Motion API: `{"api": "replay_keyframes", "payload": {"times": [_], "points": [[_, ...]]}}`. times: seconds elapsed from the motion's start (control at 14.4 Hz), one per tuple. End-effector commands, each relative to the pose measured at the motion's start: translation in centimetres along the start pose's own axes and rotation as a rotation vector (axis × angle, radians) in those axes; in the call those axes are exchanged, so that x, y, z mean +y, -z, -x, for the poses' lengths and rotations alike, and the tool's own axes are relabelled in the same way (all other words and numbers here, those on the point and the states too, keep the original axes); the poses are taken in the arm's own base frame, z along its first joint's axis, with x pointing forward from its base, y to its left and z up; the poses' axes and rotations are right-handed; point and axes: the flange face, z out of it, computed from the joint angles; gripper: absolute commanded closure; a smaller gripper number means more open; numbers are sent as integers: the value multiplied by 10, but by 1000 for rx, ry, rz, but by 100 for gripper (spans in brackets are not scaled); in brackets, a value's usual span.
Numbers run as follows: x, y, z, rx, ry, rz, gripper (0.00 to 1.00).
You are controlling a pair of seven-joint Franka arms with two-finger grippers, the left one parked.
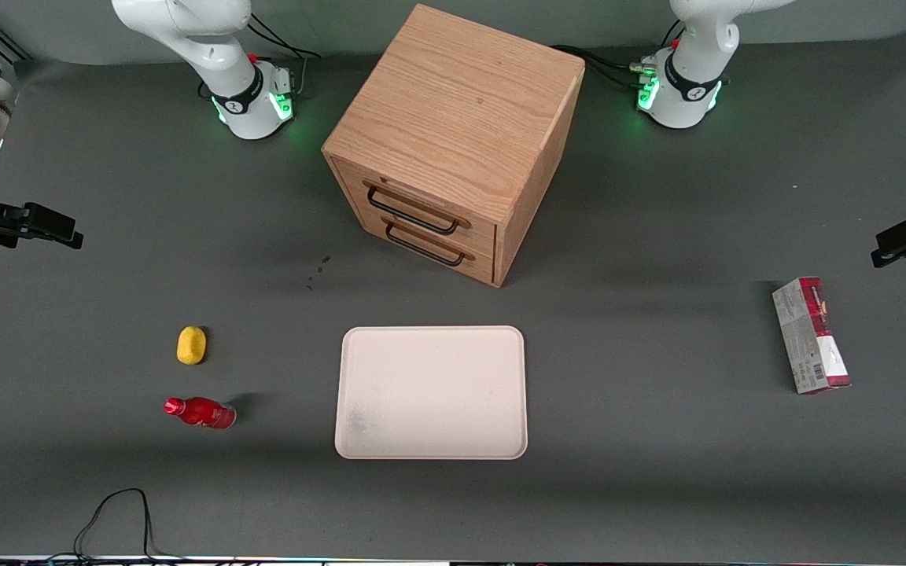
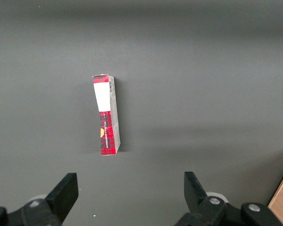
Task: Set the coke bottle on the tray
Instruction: 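Move the open right gripper down toward the red Coca-Cola bottle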
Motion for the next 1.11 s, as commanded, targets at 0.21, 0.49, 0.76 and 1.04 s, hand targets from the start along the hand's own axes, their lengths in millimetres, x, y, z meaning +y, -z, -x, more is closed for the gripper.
{"api": "replay_keyframes", "payload": {"times": [0.21, 0.49, 0.76, 1.04], "points": [[0, 7, 2, 10, -8, 17, 0], [0, 4, 2, -2, -4, 16, 0], [-5, 3, -6, 7, 3, 14, 0], [-32, 4, -52, 41, 38, 10, 0]]}}
